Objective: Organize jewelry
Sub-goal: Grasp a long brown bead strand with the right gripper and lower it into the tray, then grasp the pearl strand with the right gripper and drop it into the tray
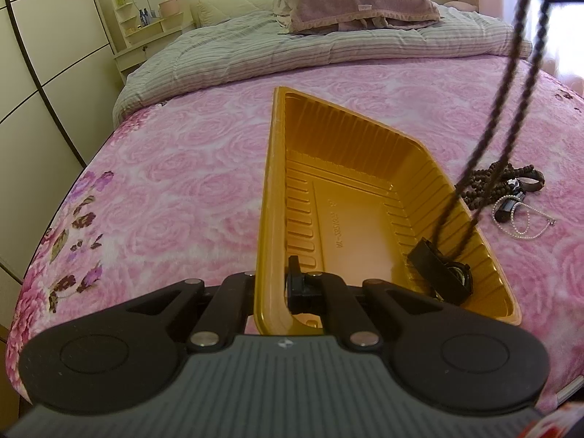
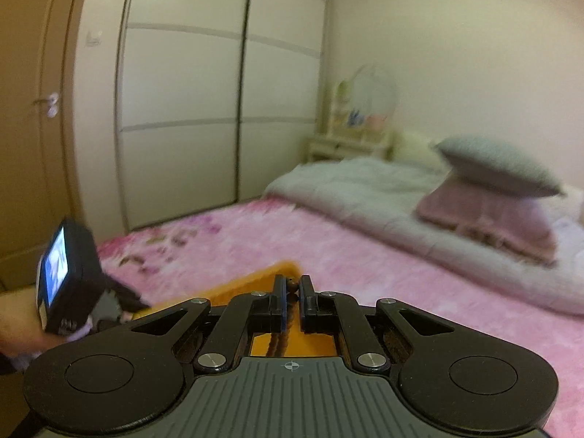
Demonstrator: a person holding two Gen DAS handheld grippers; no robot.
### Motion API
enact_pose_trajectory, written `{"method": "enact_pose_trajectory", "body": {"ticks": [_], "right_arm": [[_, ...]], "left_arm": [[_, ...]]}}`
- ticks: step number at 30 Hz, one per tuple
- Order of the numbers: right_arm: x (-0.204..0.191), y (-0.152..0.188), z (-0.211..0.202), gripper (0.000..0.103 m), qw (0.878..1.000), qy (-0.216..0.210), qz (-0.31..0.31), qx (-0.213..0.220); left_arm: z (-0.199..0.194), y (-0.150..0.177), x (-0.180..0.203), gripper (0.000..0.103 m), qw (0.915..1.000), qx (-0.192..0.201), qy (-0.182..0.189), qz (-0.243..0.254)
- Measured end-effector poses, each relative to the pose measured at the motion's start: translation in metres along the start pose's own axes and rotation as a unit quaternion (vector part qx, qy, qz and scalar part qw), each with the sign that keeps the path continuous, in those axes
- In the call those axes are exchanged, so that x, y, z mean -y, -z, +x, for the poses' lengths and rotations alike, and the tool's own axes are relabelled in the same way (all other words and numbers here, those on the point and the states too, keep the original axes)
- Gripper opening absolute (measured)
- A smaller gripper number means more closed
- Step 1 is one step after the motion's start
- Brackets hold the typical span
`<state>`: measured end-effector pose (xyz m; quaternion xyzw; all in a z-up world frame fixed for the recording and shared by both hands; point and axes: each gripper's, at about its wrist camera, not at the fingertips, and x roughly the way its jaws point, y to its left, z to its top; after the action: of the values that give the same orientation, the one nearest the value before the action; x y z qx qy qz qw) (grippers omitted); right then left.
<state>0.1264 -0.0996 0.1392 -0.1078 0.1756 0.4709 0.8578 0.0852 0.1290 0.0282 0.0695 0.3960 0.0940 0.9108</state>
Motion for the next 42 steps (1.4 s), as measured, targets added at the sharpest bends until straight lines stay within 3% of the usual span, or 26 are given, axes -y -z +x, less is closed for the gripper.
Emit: {"method": "enact_pose_trajectory", "body": {"ticks": [7, 11, 16, 24, 31, 32, 34, 36, 42], "right_arm": [[0.001, 0.018, 0.057, 0.006, 0.997, -0.046, -0.038, -0.058], [0.000, 0.024, 0.077, 0.006, 0.995, -0.044, -0.073, -0.052], [0.006, 0.019, 0.084, 0.006, 0.996, -0.079, -0.032, -0.040], [0.003, 0.049, 0.123, 0.006, 0.984, -0.116, -0.026, -0.133], [0.017, 0.047, 0.117, 0.007, 0.985, -0.128, 0.009, -0.115], [0.020, 0.044, 0.115, 0.008, 0.986, -0.124, 0.018, -0.109], [0.029, 0.041, 0.106, 0.023, 0.990, -0.099, 0.032, -0.094], [0.042, 0.041, 0.094, 0.046, 0.992, -0.077, 0.054, -0.081], [0.083, 0.077, 0.045, 0.049, 0.990, 0.018, 0.117, -0.076]], "left_arm": [[0.001, 0.001, -0.002, 0.003, 1.0000, -0.001, 0.002, -0.003], [0.002, 0.001, -0.002, 0.003, 1.0000, -0.001, 0.001, -0.002], [0.002, 0.001, -0.002, 0.003, 1.0000, -0.001, 0.002, -0.003], [0.003, 0.001, -0.002, 0.003, 1.0000, -0.002, 0.003, -0.005], [0.003, 0.001, -0.003, 0.003, 1.0000, -0.003, 0.002, -0.005], [0.003, 0.001, -0.002, 0.003, 1.0000, -0.003, 0.002, -0.005], [0.004, 0.001, -0.002, 0.003, 1.0000, -0.003, 0.002, -0.005], [0.004, 0.001, -0.002, 0.003, 1.0000, -0.002, 0.002, -0.004], [0.004, 0.002, -0.003, 0.003, 1.0000, -0.001, 0.001, -0.005]]}}
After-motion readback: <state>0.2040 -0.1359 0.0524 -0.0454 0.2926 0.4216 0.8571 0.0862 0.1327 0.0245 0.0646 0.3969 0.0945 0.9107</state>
